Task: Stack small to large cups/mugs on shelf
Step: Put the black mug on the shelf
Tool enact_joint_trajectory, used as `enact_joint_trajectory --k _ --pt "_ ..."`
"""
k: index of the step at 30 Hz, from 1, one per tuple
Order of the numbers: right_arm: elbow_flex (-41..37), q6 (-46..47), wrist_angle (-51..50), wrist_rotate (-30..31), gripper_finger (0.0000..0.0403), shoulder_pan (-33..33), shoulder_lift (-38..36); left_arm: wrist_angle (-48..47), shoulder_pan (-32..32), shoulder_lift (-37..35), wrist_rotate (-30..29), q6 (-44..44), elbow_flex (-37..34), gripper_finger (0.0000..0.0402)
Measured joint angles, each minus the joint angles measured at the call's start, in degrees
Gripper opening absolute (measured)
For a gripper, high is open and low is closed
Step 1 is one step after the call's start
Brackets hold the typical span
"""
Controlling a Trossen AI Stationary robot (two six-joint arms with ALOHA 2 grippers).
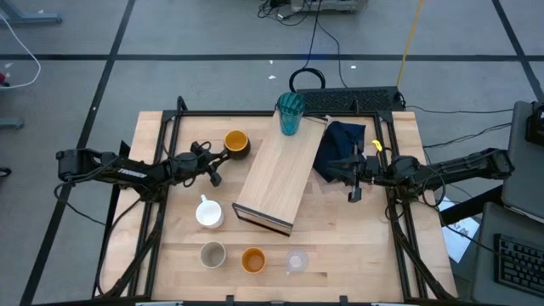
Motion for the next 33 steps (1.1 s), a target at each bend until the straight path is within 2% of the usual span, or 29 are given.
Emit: enact_joint_trajectory --k 9,18,23,33 --pt "0.0 0.0 -0.02 0.0 0.0084 0.0 -0.02 3.7 0.0 -0.28 6.64 -0.26 0.57 0.0072" --pt "0.0 0.2 -0.26 -0.04 0.0084 0.0 0.0 1.16 2.01 -4.16 1.89 0.66 0.83 0.0072" --pt "0.0 0.2 -0.7 -0.07 0.0084 0.0 -0.01 0.5 2.73 -7.2 2.36 1.05 0.83 0.0068" --pt "0.0 0.2 -1.79 -0.07 0.0084 0.0 -0.02 -2.47 2.73 -12.18 2.98 1.09 0.83 0.0025"
